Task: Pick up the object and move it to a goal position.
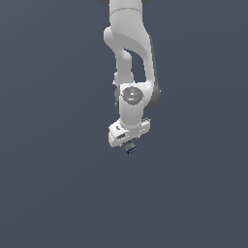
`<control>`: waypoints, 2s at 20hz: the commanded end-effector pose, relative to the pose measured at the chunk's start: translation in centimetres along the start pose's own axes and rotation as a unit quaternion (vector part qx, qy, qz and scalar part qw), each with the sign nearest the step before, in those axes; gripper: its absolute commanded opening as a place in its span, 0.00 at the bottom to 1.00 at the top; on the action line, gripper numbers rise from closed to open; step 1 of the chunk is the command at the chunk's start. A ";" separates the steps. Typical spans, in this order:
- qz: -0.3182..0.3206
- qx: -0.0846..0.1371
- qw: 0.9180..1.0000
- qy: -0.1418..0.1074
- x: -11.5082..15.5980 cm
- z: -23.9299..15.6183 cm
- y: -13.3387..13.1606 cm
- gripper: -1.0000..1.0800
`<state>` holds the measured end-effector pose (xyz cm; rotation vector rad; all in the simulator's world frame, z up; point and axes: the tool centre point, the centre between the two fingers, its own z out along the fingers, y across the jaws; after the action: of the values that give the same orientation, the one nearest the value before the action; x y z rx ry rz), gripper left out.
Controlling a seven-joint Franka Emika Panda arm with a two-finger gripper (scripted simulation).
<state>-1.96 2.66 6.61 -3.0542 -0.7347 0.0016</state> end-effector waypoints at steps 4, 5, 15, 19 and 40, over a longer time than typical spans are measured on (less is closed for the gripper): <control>-0.008 0.000 1.000 0.000 -0.1 0.3 -0.1 0.96; -0.008 0.000 1.000 0.000 -0.1 0.3 -0.1 0.96; -0.010 0.000 1.000 0.000 -0.2 4.0 -0.2 0.96; -0.010 0.000 1.000 0.000 -0.1 5.1 -0.2 0.96; -0.010 0.000 1.000 0.000 0.5 3.7 -0.6 0.00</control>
<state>-1.95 3.14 2.28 -3.0473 -0.7649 0.0032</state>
